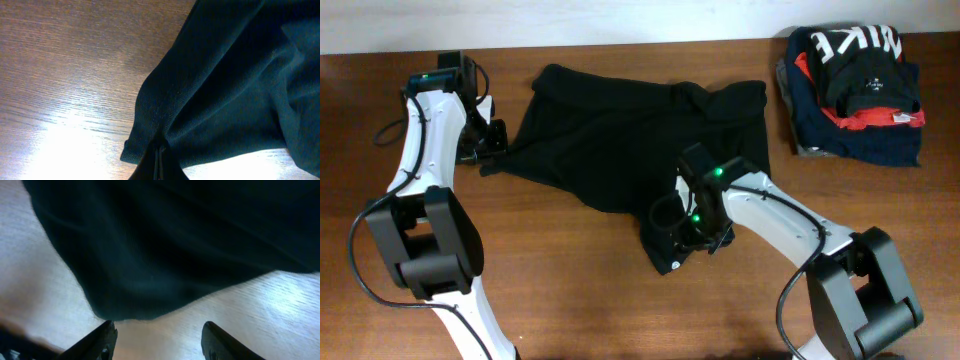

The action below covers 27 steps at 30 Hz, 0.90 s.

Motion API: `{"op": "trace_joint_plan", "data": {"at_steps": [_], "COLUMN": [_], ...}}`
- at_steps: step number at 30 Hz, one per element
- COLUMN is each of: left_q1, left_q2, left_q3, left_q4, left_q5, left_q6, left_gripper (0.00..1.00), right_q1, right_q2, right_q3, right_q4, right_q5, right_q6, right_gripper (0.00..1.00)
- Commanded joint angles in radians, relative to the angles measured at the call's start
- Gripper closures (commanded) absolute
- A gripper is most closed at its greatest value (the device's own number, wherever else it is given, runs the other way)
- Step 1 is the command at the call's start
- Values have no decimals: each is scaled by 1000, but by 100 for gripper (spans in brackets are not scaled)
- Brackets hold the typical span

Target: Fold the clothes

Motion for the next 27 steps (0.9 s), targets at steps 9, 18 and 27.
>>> {"op": "trace_joint_plan", "data": {"at_steps": [9,18,27], "left_q1": [0,0,1], "left_q2": [-10,-10,-10], "left_q3": [-2,-2,-2], "left_q4": [2,-10,-22], "left_q5": [8,8,7], "left_q6": [-3,-3,-3], "left_gripper": [99,99,99], "right_q1": [25,25,-11], "right_q2": [10,54,55], "right_q3": [-64,-64,-60], "right_q4": [86,67,55], "right_q5": [-13,-37,-39], "right_q6": [7,-16,-18], "right_gripper": [41,78,96]}}
